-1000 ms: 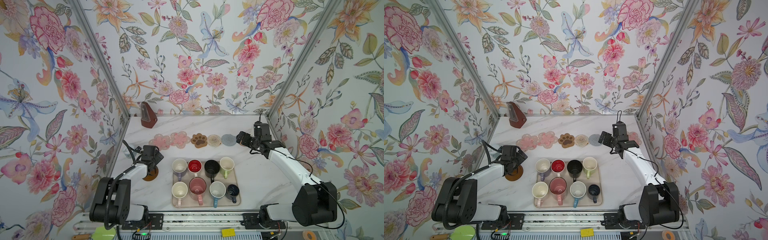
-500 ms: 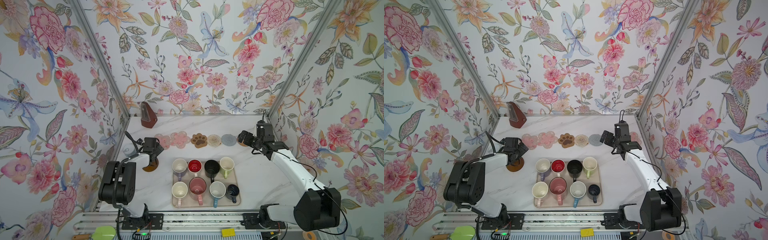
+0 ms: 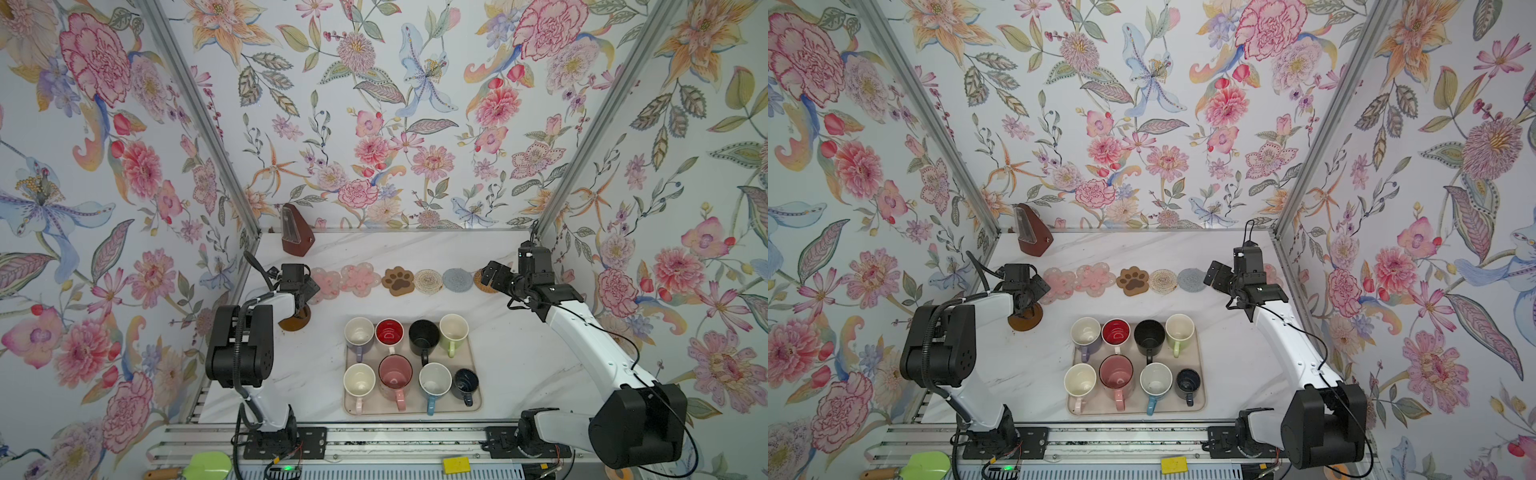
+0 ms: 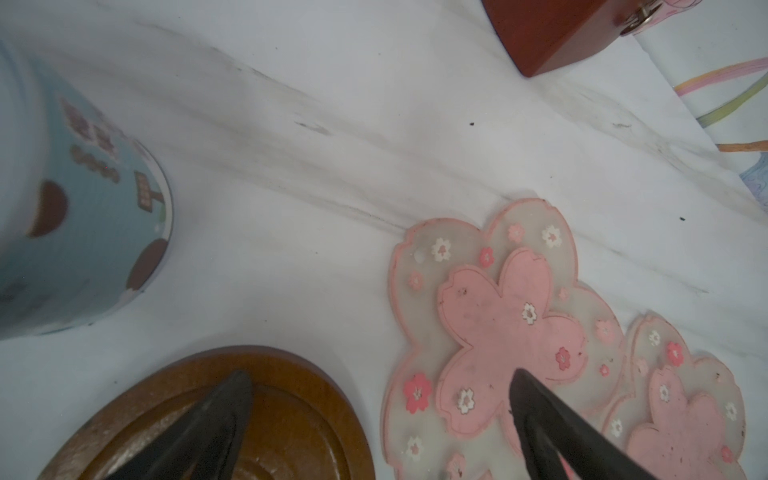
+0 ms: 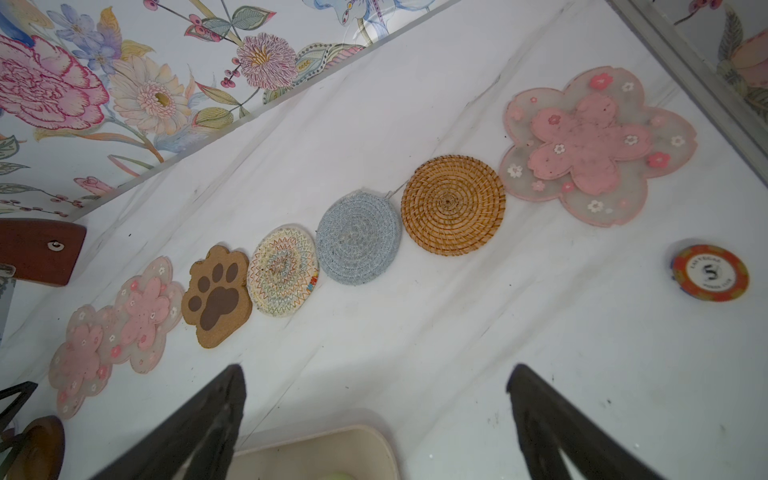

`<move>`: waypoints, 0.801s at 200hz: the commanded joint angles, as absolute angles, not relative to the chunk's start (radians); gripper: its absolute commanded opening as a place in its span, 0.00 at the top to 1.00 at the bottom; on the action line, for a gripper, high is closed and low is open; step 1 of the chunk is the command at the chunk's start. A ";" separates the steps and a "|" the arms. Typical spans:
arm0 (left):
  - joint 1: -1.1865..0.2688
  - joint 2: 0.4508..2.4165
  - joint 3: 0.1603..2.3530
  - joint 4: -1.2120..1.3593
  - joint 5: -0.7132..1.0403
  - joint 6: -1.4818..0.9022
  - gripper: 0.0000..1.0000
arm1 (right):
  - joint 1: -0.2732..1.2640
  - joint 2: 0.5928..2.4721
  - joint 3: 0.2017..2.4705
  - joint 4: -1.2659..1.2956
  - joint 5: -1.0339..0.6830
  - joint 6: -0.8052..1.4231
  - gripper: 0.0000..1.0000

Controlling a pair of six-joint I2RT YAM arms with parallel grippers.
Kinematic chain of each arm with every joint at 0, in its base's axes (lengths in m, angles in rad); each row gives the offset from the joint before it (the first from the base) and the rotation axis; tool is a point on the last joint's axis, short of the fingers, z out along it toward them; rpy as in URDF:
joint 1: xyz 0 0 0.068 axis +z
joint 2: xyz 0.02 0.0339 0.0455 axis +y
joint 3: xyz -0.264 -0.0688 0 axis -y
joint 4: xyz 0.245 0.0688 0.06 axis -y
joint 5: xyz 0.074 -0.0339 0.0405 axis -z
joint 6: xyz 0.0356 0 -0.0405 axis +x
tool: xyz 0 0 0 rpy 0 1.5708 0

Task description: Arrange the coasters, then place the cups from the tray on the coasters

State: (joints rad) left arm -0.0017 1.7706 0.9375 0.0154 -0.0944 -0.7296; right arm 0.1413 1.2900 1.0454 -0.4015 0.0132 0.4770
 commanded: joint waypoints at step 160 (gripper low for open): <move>0.109 1.901 1.114 -0.069 -0.155 -0.656 0.01 | 0.126 1.223 1.041 -0.441 0.046 0.463 0.01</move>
